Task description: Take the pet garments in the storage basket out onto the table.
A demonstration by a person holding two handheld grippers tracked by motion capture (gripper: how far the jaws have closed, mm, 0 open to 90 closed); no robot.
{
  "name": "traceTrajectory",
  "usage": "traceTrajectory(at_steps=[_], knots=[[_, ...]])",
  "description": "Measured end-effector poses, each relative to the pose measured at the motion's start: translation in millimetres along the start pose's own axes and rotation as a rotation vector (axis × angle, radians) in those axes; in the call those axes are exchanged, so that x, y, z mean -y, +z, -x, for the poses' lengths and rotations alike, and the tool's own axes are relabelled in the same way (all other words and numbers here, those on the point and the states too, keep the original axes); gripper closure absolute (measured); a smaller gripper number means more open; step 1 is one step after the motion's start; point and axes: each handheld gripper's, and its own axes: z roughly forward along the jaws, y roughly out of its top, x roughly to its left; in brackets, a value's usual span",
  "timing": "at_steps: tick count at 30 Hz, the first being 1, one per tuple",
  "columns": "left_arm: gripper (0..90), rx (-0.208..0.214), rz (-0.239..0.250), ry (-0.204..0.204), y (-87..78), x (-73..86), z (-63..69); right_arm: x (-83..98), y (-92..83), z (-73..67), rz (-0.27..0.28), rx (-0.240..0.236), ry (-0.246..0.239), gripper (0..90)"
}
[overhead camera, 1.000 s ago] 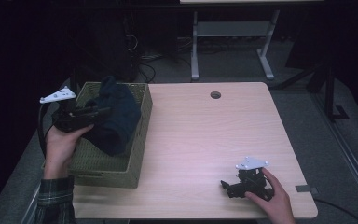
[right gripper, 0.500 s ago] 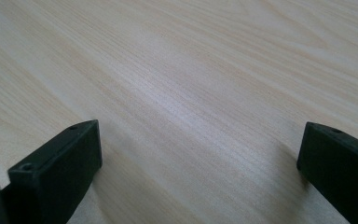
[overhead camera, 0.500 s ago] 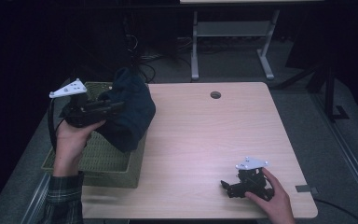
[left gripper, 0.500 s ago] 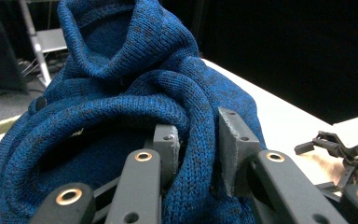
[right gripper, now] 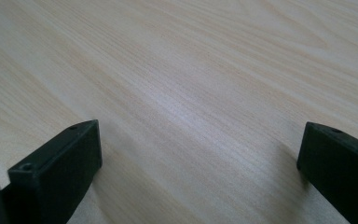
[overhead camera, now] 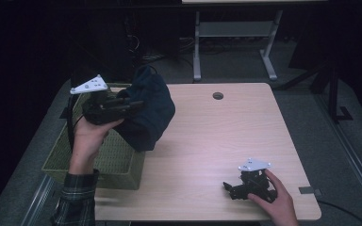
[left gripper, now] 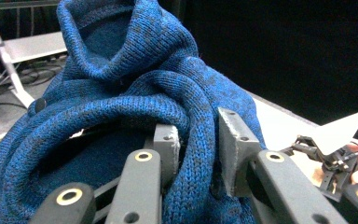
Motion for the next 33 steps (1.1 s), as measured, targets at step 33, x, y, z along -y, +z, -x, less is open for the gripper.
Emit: traceTrajectory(at_steps=[33], knots=[[70.6, 0.136, -0.088, 0.036, 101.4, 3.0, 46.0, 0.0, -0.1, 0.2, 0.000, 0.002, -0.003, 0.0]])
